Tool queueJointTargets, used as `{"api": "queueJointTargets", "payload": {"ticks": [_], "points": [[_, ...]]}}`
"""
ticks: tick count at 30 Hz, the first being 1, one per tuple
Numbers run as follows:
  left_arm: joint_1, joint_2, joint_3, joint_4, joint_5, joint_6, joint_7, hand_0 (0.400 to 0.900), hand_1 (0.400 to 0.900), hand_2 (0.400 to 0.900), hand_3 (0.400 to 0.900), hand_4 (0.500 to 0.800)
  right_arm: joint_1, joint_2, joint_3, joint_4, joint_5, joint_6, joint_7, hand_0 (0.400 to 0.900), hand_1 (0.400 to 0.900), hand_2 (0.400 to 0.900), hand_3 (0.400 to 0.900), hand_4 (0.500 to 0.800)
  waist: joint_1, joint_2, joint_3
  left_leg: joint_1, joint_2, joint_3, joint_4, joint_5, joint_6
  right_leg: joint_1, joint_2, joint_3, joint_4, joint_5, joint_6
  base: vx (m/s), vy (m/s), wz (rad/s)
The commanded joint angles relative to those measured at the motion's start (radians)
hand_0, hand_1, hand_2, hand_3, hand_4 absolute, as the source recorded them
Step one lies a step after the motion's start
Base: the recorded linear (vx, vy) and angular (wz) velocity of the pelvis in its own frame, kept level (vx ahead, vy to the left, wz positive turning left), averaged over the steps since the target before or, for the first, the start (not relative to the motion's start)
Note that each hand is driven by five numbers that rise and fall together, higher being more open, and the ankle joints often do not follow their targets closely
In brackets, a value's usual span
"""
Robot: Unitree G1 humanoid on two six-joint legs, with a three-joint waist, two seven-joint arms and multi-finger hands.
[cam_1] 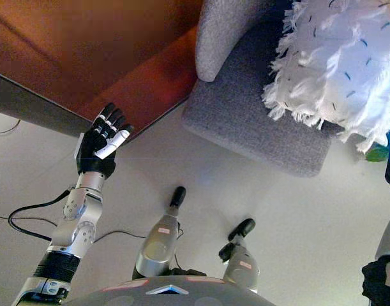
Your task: Pick up the pillow and put it on the sofa.
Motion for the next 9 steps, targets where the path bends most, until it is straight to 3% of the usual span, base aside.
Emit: {"api": "queueJointTargets", "payload": {"ticks": [1, 7, 9], "points": [[-0.030, 0.023, -0.028, -0.151, 0.048, -0.063, 0.009, 0.900, 0.900, 0.900, 0.900, 0.800, 0.052, 0.002, -0.012, -0.290, 0.045, -0.150, -0.073, 0.900, 0.900, 0.900, 0.900, 0.800, -0.027, -0.042, -0.080, 0.074, 0.024, 0.013, -0.019, -0.011, -0.013, 0.099, -0.057, 0.031, 0.000, -0.025, 0.100, 0.03, 0.106, -0.32], [-0.009, -0.015, 0.002, -0.108, 0.117, -0.027, 0.021, 0.900, 0.900, 0.900, 0.900, 0.800, 0.438, 0.129, -0.229, -0.717, 0.006, -0.193, -0.044, 0.900, 0.900, 0.900, 0.900, 0.800, -0.119, -0.046, -0.121, 0.135, 0.001, 0.062, -0.003, -0.052, 0.011, 0.138, -0.082, 0.065, 0.000, -0.021, 0.098, 0.02, 0.117, -0.34], [-0.001, -0.031, 0.018, -0.101, 0.140, -0.014, 0.029, 0.900, 0.900, 0.900, 0.900, 0.800, 0.599, 0.207, -0.313, -0.855, -0.007, -0.202, -0.031, 0.900, 0.900, 0.900, 0.900, 0.800, -0.147, -0.041, -0.132, 0.158, -0.001, 0.082, 0.006, -0.068, 0.017, 0.151, -0.086, 0.078, 0.000, -0.022, 0.097, 0.04, 0.086, -0.31]]}}
